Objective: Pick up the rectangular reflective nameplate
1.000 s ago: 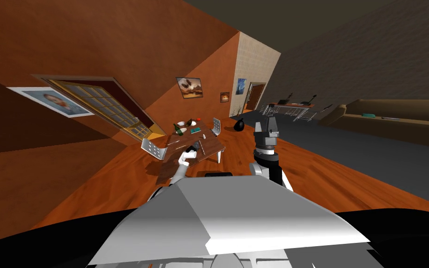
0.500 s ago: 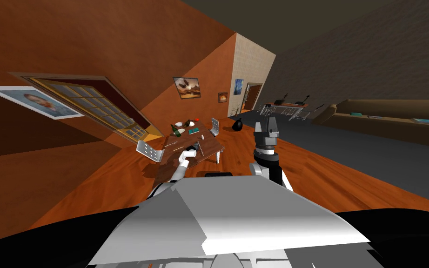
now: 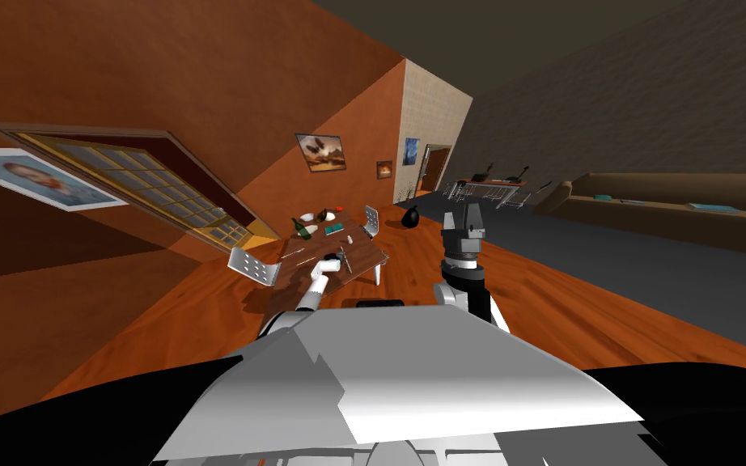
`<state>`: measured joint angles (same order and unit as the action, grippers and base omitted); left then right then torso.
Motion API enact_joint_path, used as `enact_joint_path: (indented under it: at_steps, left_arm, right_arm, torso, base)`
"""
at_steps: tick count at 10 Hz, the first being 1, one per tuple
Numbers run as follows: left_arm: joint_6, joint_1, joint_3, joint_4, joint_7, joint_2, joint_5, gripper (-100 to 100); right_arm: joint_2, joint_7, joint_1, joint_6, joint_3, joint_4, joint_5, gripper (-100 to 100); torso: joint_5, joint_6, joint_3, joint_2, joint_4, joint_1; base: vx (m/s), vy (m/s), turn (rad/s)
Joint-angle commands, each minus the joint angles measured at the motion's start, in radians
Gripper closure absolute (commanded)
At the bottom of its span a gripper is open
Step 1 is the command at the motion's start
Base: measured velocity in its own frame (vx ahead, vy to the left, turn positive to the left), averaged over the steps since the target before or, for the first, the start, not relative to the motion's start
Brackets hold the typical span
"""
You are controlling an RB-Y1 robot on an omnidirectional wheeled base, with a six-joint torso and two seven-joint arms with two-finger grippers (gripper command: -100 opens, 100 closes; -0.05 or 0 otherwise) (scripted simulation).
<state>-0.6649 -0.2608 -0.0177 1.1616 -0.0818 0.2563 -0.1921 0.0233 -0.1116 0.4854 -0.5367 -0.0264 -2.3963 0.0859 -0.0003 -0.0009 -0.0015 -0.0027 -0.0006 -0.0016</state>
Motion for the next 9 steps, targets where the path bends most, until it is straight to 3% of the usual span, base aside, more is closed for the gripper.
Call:
enact_joint_path:
  at_steps: [1,3,6,9]
  left_arm:
    - [-0.015,-0.019,-0.001,-0.035,-0.009,0.005,-0.005,-100]
    - [-0.078,-0.057,-0.007,-0.102,-0.033,0.019,-0.016,-100]
    - [-0.105,-0.074,-0.009,-0.138,-0.044,0.025,-0.021,-100]
    - [-0.167,-0.112,-0.015,-0.21,-0.07,0.041,-0.031,-100]
  right_arm:
    - [0.0,0.0,0.0,0.0,0.0,0.0,0.0,0]
    - [0.0,0.0,0.0,0.0,0.0,0.0,0.0,0]
    - [0.0,0.0,0.0,0.0,0.0,0.0,0.0,0]
    - [0.0,0.0,0.0,0.0,0.0,0.0,0.0,0]
  torso:
    - [0.0,0.0,0.0,0.0,0.0,0.0]
    - [0.0,0.0,0.0,0.0,0.0,0.0]
    - [0.0,0.0,0.0,0.0,0.0,0.0]
    - [0.0,0.0,0.0,0.0,0.0,0.0]
  base:
    - [0.022,-0.019,-0.036]
    - [0.028,-0.025,-0.077]
    - [0.023,-0.017,-0.031]
    - [0.024,-0.019,-0.042]
